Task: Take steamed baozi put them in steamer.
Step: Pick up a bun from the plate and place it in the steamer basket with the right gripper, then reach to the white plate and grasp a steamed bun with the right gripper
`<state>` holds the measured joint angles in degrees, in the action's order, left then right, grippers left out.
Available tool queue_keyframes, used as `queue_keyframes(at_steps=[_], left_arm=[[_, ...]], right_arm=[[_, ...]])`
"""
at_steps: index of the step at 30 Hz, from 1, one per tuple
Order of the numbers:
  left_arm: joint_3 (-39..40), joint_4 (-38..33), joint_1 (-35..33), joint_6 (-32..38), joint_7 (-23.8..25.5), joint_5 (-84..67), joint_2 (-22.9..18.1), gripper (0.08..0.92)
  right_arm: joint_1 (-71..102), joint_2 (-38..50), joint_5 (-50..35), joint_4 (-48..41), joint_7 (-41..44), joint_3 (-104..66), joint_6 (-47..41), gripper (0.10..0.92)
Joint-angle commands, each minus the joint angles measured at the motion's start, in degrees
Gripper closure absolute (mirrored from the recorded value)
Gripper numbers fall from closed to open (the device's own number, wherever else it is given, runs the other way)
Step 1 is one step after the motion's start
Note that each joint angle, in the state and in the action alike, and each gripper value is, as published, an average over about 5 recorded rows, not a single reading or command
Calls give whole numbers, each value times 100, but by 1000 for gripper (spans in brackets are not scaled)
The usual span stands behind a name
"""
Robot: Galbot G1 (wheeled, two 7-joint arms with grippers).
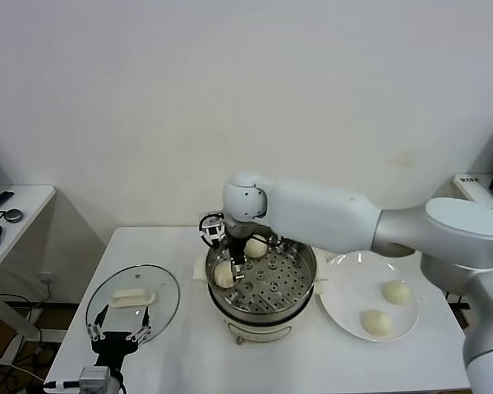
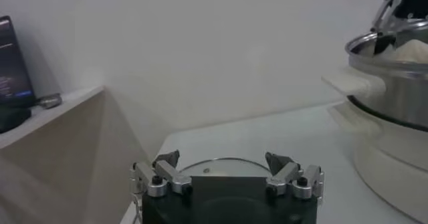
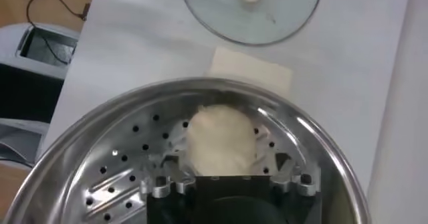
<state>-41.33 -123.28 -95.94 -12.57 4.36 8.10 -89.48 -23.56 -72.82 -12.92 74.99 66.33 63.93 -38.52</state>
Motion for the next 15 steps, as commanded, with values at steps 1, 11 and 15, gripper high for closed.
queue_keyframes(at_steps=[1, 11, 15], left_arm=[[1, -23, -12, -14, 18, -25, 23, 177], [-40, -44, -76, -45, 35, -102, 142, 177], [-25, -13, -77, -47, 24, -137, 168, 177]], right_arm=[[-233, 1584, 52, 1009, 362, -553, 250, 206], [170, 4559, 362, 2153, 1040, -1708, 1212, 203], [745, 5377, 691, 2274, 1102, -2101, 1600, 203]])
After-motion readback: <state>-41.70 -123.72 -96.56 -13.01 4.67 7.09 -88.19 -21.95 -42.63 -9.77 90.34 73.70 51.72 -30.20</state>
